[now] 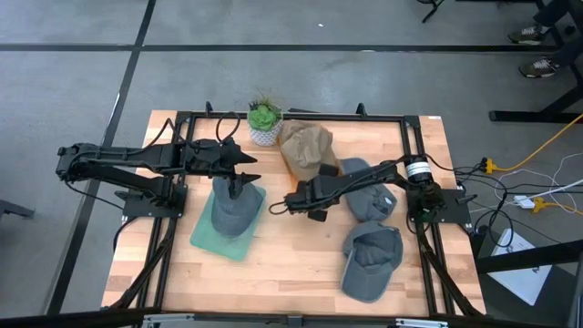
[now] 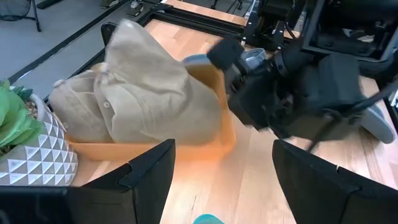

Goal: Pick & Place hat
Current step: Adjust the orange bin on the top of the table

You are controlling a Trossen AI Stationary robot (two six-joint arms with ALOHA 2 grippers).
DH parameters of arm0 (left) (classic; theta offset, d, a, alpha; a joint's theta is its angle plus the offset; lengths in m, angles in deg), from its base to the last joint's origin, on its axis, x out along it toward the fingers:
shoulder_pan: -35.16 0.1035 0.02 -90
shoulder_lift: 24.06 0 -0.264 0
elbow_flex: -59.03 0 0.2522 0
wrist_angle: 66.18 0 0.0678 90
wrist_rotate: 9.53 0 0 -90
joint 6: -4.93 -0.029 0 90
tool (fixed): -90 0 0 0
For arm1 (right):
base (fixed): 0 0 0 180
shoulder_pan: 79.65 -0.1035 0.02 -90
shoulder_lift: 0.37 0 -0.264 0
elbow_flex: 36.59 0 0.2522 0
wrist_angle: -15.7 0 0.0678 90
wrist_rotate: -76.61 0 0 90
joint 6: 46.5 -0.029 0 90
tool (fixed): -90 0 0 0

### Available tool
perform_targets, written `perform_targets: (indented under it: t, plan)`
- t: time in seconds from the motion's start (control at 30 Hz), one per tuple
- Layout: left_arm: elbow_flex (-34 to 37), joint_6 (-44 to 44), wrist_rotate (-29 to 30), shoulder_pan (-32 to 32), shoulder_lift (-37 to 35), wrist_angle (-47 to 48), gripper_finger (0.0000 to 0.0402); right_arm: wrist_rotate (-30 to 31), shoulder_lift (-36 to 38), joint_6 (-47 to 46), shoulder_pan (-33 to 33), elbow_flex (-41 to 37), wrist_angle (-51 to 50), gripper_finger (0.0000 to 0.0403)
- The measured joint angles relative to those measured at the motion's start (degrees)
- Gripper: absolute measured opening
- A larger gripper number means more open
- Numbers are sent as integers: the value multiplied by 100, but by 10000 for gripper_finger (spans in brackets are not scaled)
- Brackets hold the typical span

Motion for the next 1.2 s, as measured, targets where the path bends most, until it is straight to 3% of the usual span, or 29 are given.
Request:
perform_targets:
  t: [0.4, 0.73, 0.97, 1.2]
  plan:
    - [-1, 2, 0, 0, 0, 0, 262, 894, 0, -871, 48, 2, -1333, 5]
    - [-1, 2, 0, 0, 0, 0, 262, 975, 42, -1498, 48, 7, -2222, 5]
    - [-1, 2, 0, 0, 0, 0, 262, 624, 456, -1186, -156, 7, -1504, 5]
    - [0, 2, -51, 2, -2, 0, 262, -711, 763, -499, -355, 11, 415, 5]
